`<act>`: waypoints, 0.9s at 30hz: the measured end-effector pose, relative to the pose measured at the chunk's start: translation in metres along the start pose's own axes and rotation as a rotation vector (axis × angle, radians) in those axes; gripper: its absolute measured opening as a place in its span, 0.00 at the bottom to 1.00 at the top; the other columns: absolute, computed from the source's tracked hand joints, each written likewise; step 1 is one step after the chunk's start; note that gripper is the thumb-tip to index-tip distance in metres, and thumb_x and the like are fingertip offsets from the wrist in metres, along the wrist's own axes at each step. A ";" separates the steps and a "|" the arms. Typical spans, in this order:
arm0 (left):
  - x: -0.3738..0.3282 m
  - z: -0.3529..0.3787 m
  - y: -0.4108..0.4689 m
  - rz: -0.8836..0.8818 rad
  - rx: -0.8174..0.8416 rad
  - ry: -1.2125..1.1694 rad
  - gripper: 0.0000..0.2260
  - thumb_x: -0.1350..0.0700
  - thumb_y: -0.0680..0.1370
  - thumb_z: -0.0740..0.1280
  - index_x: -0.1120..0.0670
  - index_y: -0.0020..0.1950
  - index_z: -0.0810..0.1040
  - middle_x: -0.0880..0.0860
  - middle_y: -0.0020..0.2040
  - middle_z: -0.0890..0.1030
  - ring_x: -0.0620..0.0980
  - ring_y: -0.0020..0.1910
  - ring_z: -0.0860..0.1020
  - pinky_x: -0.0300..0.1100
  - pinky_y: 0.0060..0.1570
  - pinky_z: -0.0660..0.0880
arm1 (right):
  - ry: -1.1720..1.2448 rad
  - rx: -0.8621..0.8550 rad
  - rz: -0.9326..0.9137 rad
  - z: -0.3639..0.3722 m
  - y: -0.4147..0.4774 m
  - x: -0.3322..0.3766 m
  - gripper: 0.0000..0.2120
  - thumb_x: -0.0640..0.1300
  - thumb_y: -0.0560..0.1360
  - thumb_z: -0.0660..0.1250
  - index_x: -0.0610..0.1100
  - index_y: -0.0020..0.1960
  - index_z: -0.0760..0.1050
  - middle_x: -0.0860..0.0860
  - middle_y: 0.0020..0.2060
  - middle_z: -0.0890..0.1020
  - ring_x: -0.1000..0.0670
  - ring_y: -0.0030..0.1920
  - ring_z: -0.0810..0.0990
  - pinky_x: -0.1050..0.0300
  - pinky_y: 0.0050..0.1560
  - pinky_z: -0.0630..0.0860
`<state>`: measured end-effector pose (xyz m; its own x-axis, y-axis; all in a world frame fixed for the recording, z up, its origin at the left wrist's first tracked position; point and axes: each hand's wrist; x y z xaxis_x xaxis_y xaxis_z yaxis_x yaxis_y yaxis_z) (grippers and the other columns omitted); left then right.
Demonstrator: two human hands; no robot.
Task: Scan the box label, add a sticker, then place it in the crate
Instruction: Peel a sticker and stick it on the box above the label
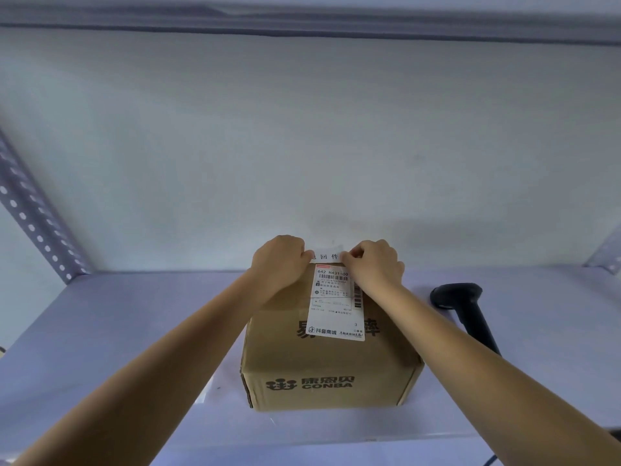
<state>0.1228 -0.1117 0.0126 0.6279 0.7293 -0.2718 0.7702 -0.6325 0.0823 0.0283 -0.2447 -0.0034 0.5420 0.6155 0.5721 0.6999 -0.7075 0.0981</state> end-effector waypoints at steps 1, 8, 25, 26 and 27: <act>0.000 0.000 0.000 -0.001 0.000 0.001 0.14 0.49 0.81 0.57 0.55 0.39 0.70 0.51 0.41 0.74 0.53 0.41 0.72 0.44 0.40 0.69 | -0.002 -0.002 0.000 0.000 0.000 0.000 0.09 0.53 0.76 0.64 0.51 0.39 0.75 0.47 0.53 0.79 0.43 0.58 0.75 0.51 0.51 0.63; -0.002 0.000 -0.002 -0.018 -0.011 0.021 0.14 0.49 0.81 0.58 0.56 0.41 0.72 0.54 0.45 0.79 0.54 0.43 0.76 0.45 0.42 0.72 | -0.040 -0.018 -0.010 0.002 -0.001 0.001 0.10 0.53 0.76 0.65 0.51 0.38 0.73 0.47 0.54 0.78 0.43 0.58 0.75 0.52 0.50 0.63; 0.000 0.023 -0.035 0.225 -0.126 0.057 0.22 0.49 0.82 0.52 0.52 0.76 0.62 0.50 0.78 0.62 0.50 0.76 0.60 0.49 0.73 0.58 | -0.297 0.037 -0.474 -0.002 -0.019 -0.017 0.23 0.49 0.81 0.55 0.48 0.76 0.63 0.51 0.77 0.64 0.47 0.77 0.59 0.42 0.71 0.58; 0.000 0.024 -0.039 0.267 -0.067 0.059 0.24 0.47 0.82 0.50 0.51 0.78 0.58 0.48 0.80 0.56 0.48 0.79 0.53 0.48 0.75 0.51 | -0.330 0.082 -0.535 0.000 -0.020 -0.017 0.24 0.50 0.82 0.53 0.49 0.77 0.61 0.52 0.79 0.60 0.48 0.79 0.55 0.41 0.74 0.54; 0.000 0.026 -0.040 0.286 -0.015 0.062 0.25 0.46 0.82 0.49 0.50 0.79 0.54 0.47 0.81 0.53 0.47 0.79 0.49 0.48 0.76 0.47 | -0.356 0.124 -0.573 0.002 -0.020 -0.017 0.24 0.51 0.82 0.50 0.49 0.78 0.59 0.53 0.79 0.59 0.49 0.80 0.52 0.40 0.75 0.50</act>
<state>0.0890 -0.0932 -0.0153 0.8251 0.5367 -0.1763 0.5621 -0.8112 0.1611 0.0056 -0.2400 -0.0164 0.1754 0.9726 0.1527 0.9584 -0.2042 0.1996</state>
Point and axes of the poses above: each hand's wrist, its own y-axis towards the middle knuckle, its own z-axis out of the palm, x = y × z
